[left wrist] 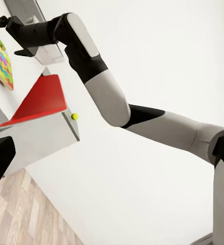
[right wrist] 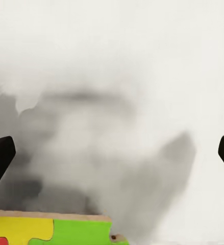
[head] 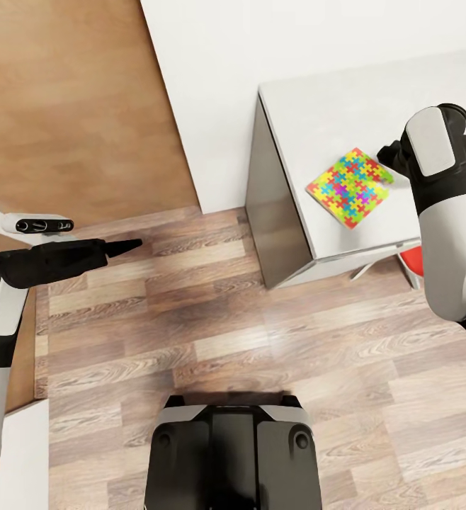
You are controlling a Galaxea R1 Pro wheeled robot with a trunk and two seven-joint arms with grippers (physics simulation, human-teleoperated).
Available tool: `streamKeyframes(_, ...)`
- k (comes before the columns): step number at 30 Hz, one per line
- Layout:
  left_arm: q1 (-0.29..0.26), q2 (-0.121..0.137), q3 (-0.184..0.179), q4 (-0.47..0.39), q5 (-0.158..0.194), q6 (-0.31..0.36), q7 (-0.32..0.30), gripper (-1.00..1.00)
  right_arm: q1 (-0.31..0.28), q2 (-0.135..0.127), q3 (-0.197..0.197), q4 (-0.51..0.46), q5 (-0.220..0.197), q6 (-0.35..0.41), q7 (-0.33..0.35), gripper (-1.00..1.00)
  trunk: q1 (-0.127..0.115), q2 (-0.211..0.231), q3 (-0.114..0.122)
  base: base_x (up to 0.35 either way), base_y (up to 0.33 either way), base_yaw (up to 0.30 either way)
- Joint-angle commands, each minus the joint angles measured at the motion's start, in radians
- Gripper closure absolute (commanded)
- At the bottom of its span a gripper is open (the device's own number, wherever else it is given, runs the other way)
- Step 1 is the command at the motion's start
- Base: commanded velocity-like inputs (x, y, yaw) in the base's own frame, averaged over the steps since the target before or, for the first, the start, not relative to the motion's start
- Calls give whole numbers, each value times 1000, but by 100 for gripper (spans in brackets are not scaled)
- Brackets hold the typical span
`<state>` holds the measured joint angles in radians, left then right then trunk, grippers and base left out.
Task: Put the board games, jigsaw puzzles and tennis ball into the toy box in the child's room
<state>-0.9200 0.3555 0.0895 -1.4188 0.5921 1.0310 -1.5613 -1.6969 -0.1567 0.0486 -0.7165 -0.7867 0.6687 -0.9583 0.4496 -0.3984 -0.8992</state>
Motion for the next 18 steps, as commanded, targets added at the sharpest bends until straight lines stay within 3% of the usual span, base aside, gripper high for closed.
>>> streamKeyframes(1, 0, 0, 0, 0, 0, 11, -3, -100, -1, -1, 5, -1, -6, 6, -7, -100, 0, -2, -1, -47, 37, 0)
streamKeyframes(18, 0, 0, 0, 0, 0, 11, -3, -100, -1, -1, 5, -1, -6, 6, -8, -100, 0, -2, -1, -54, 33, 0)
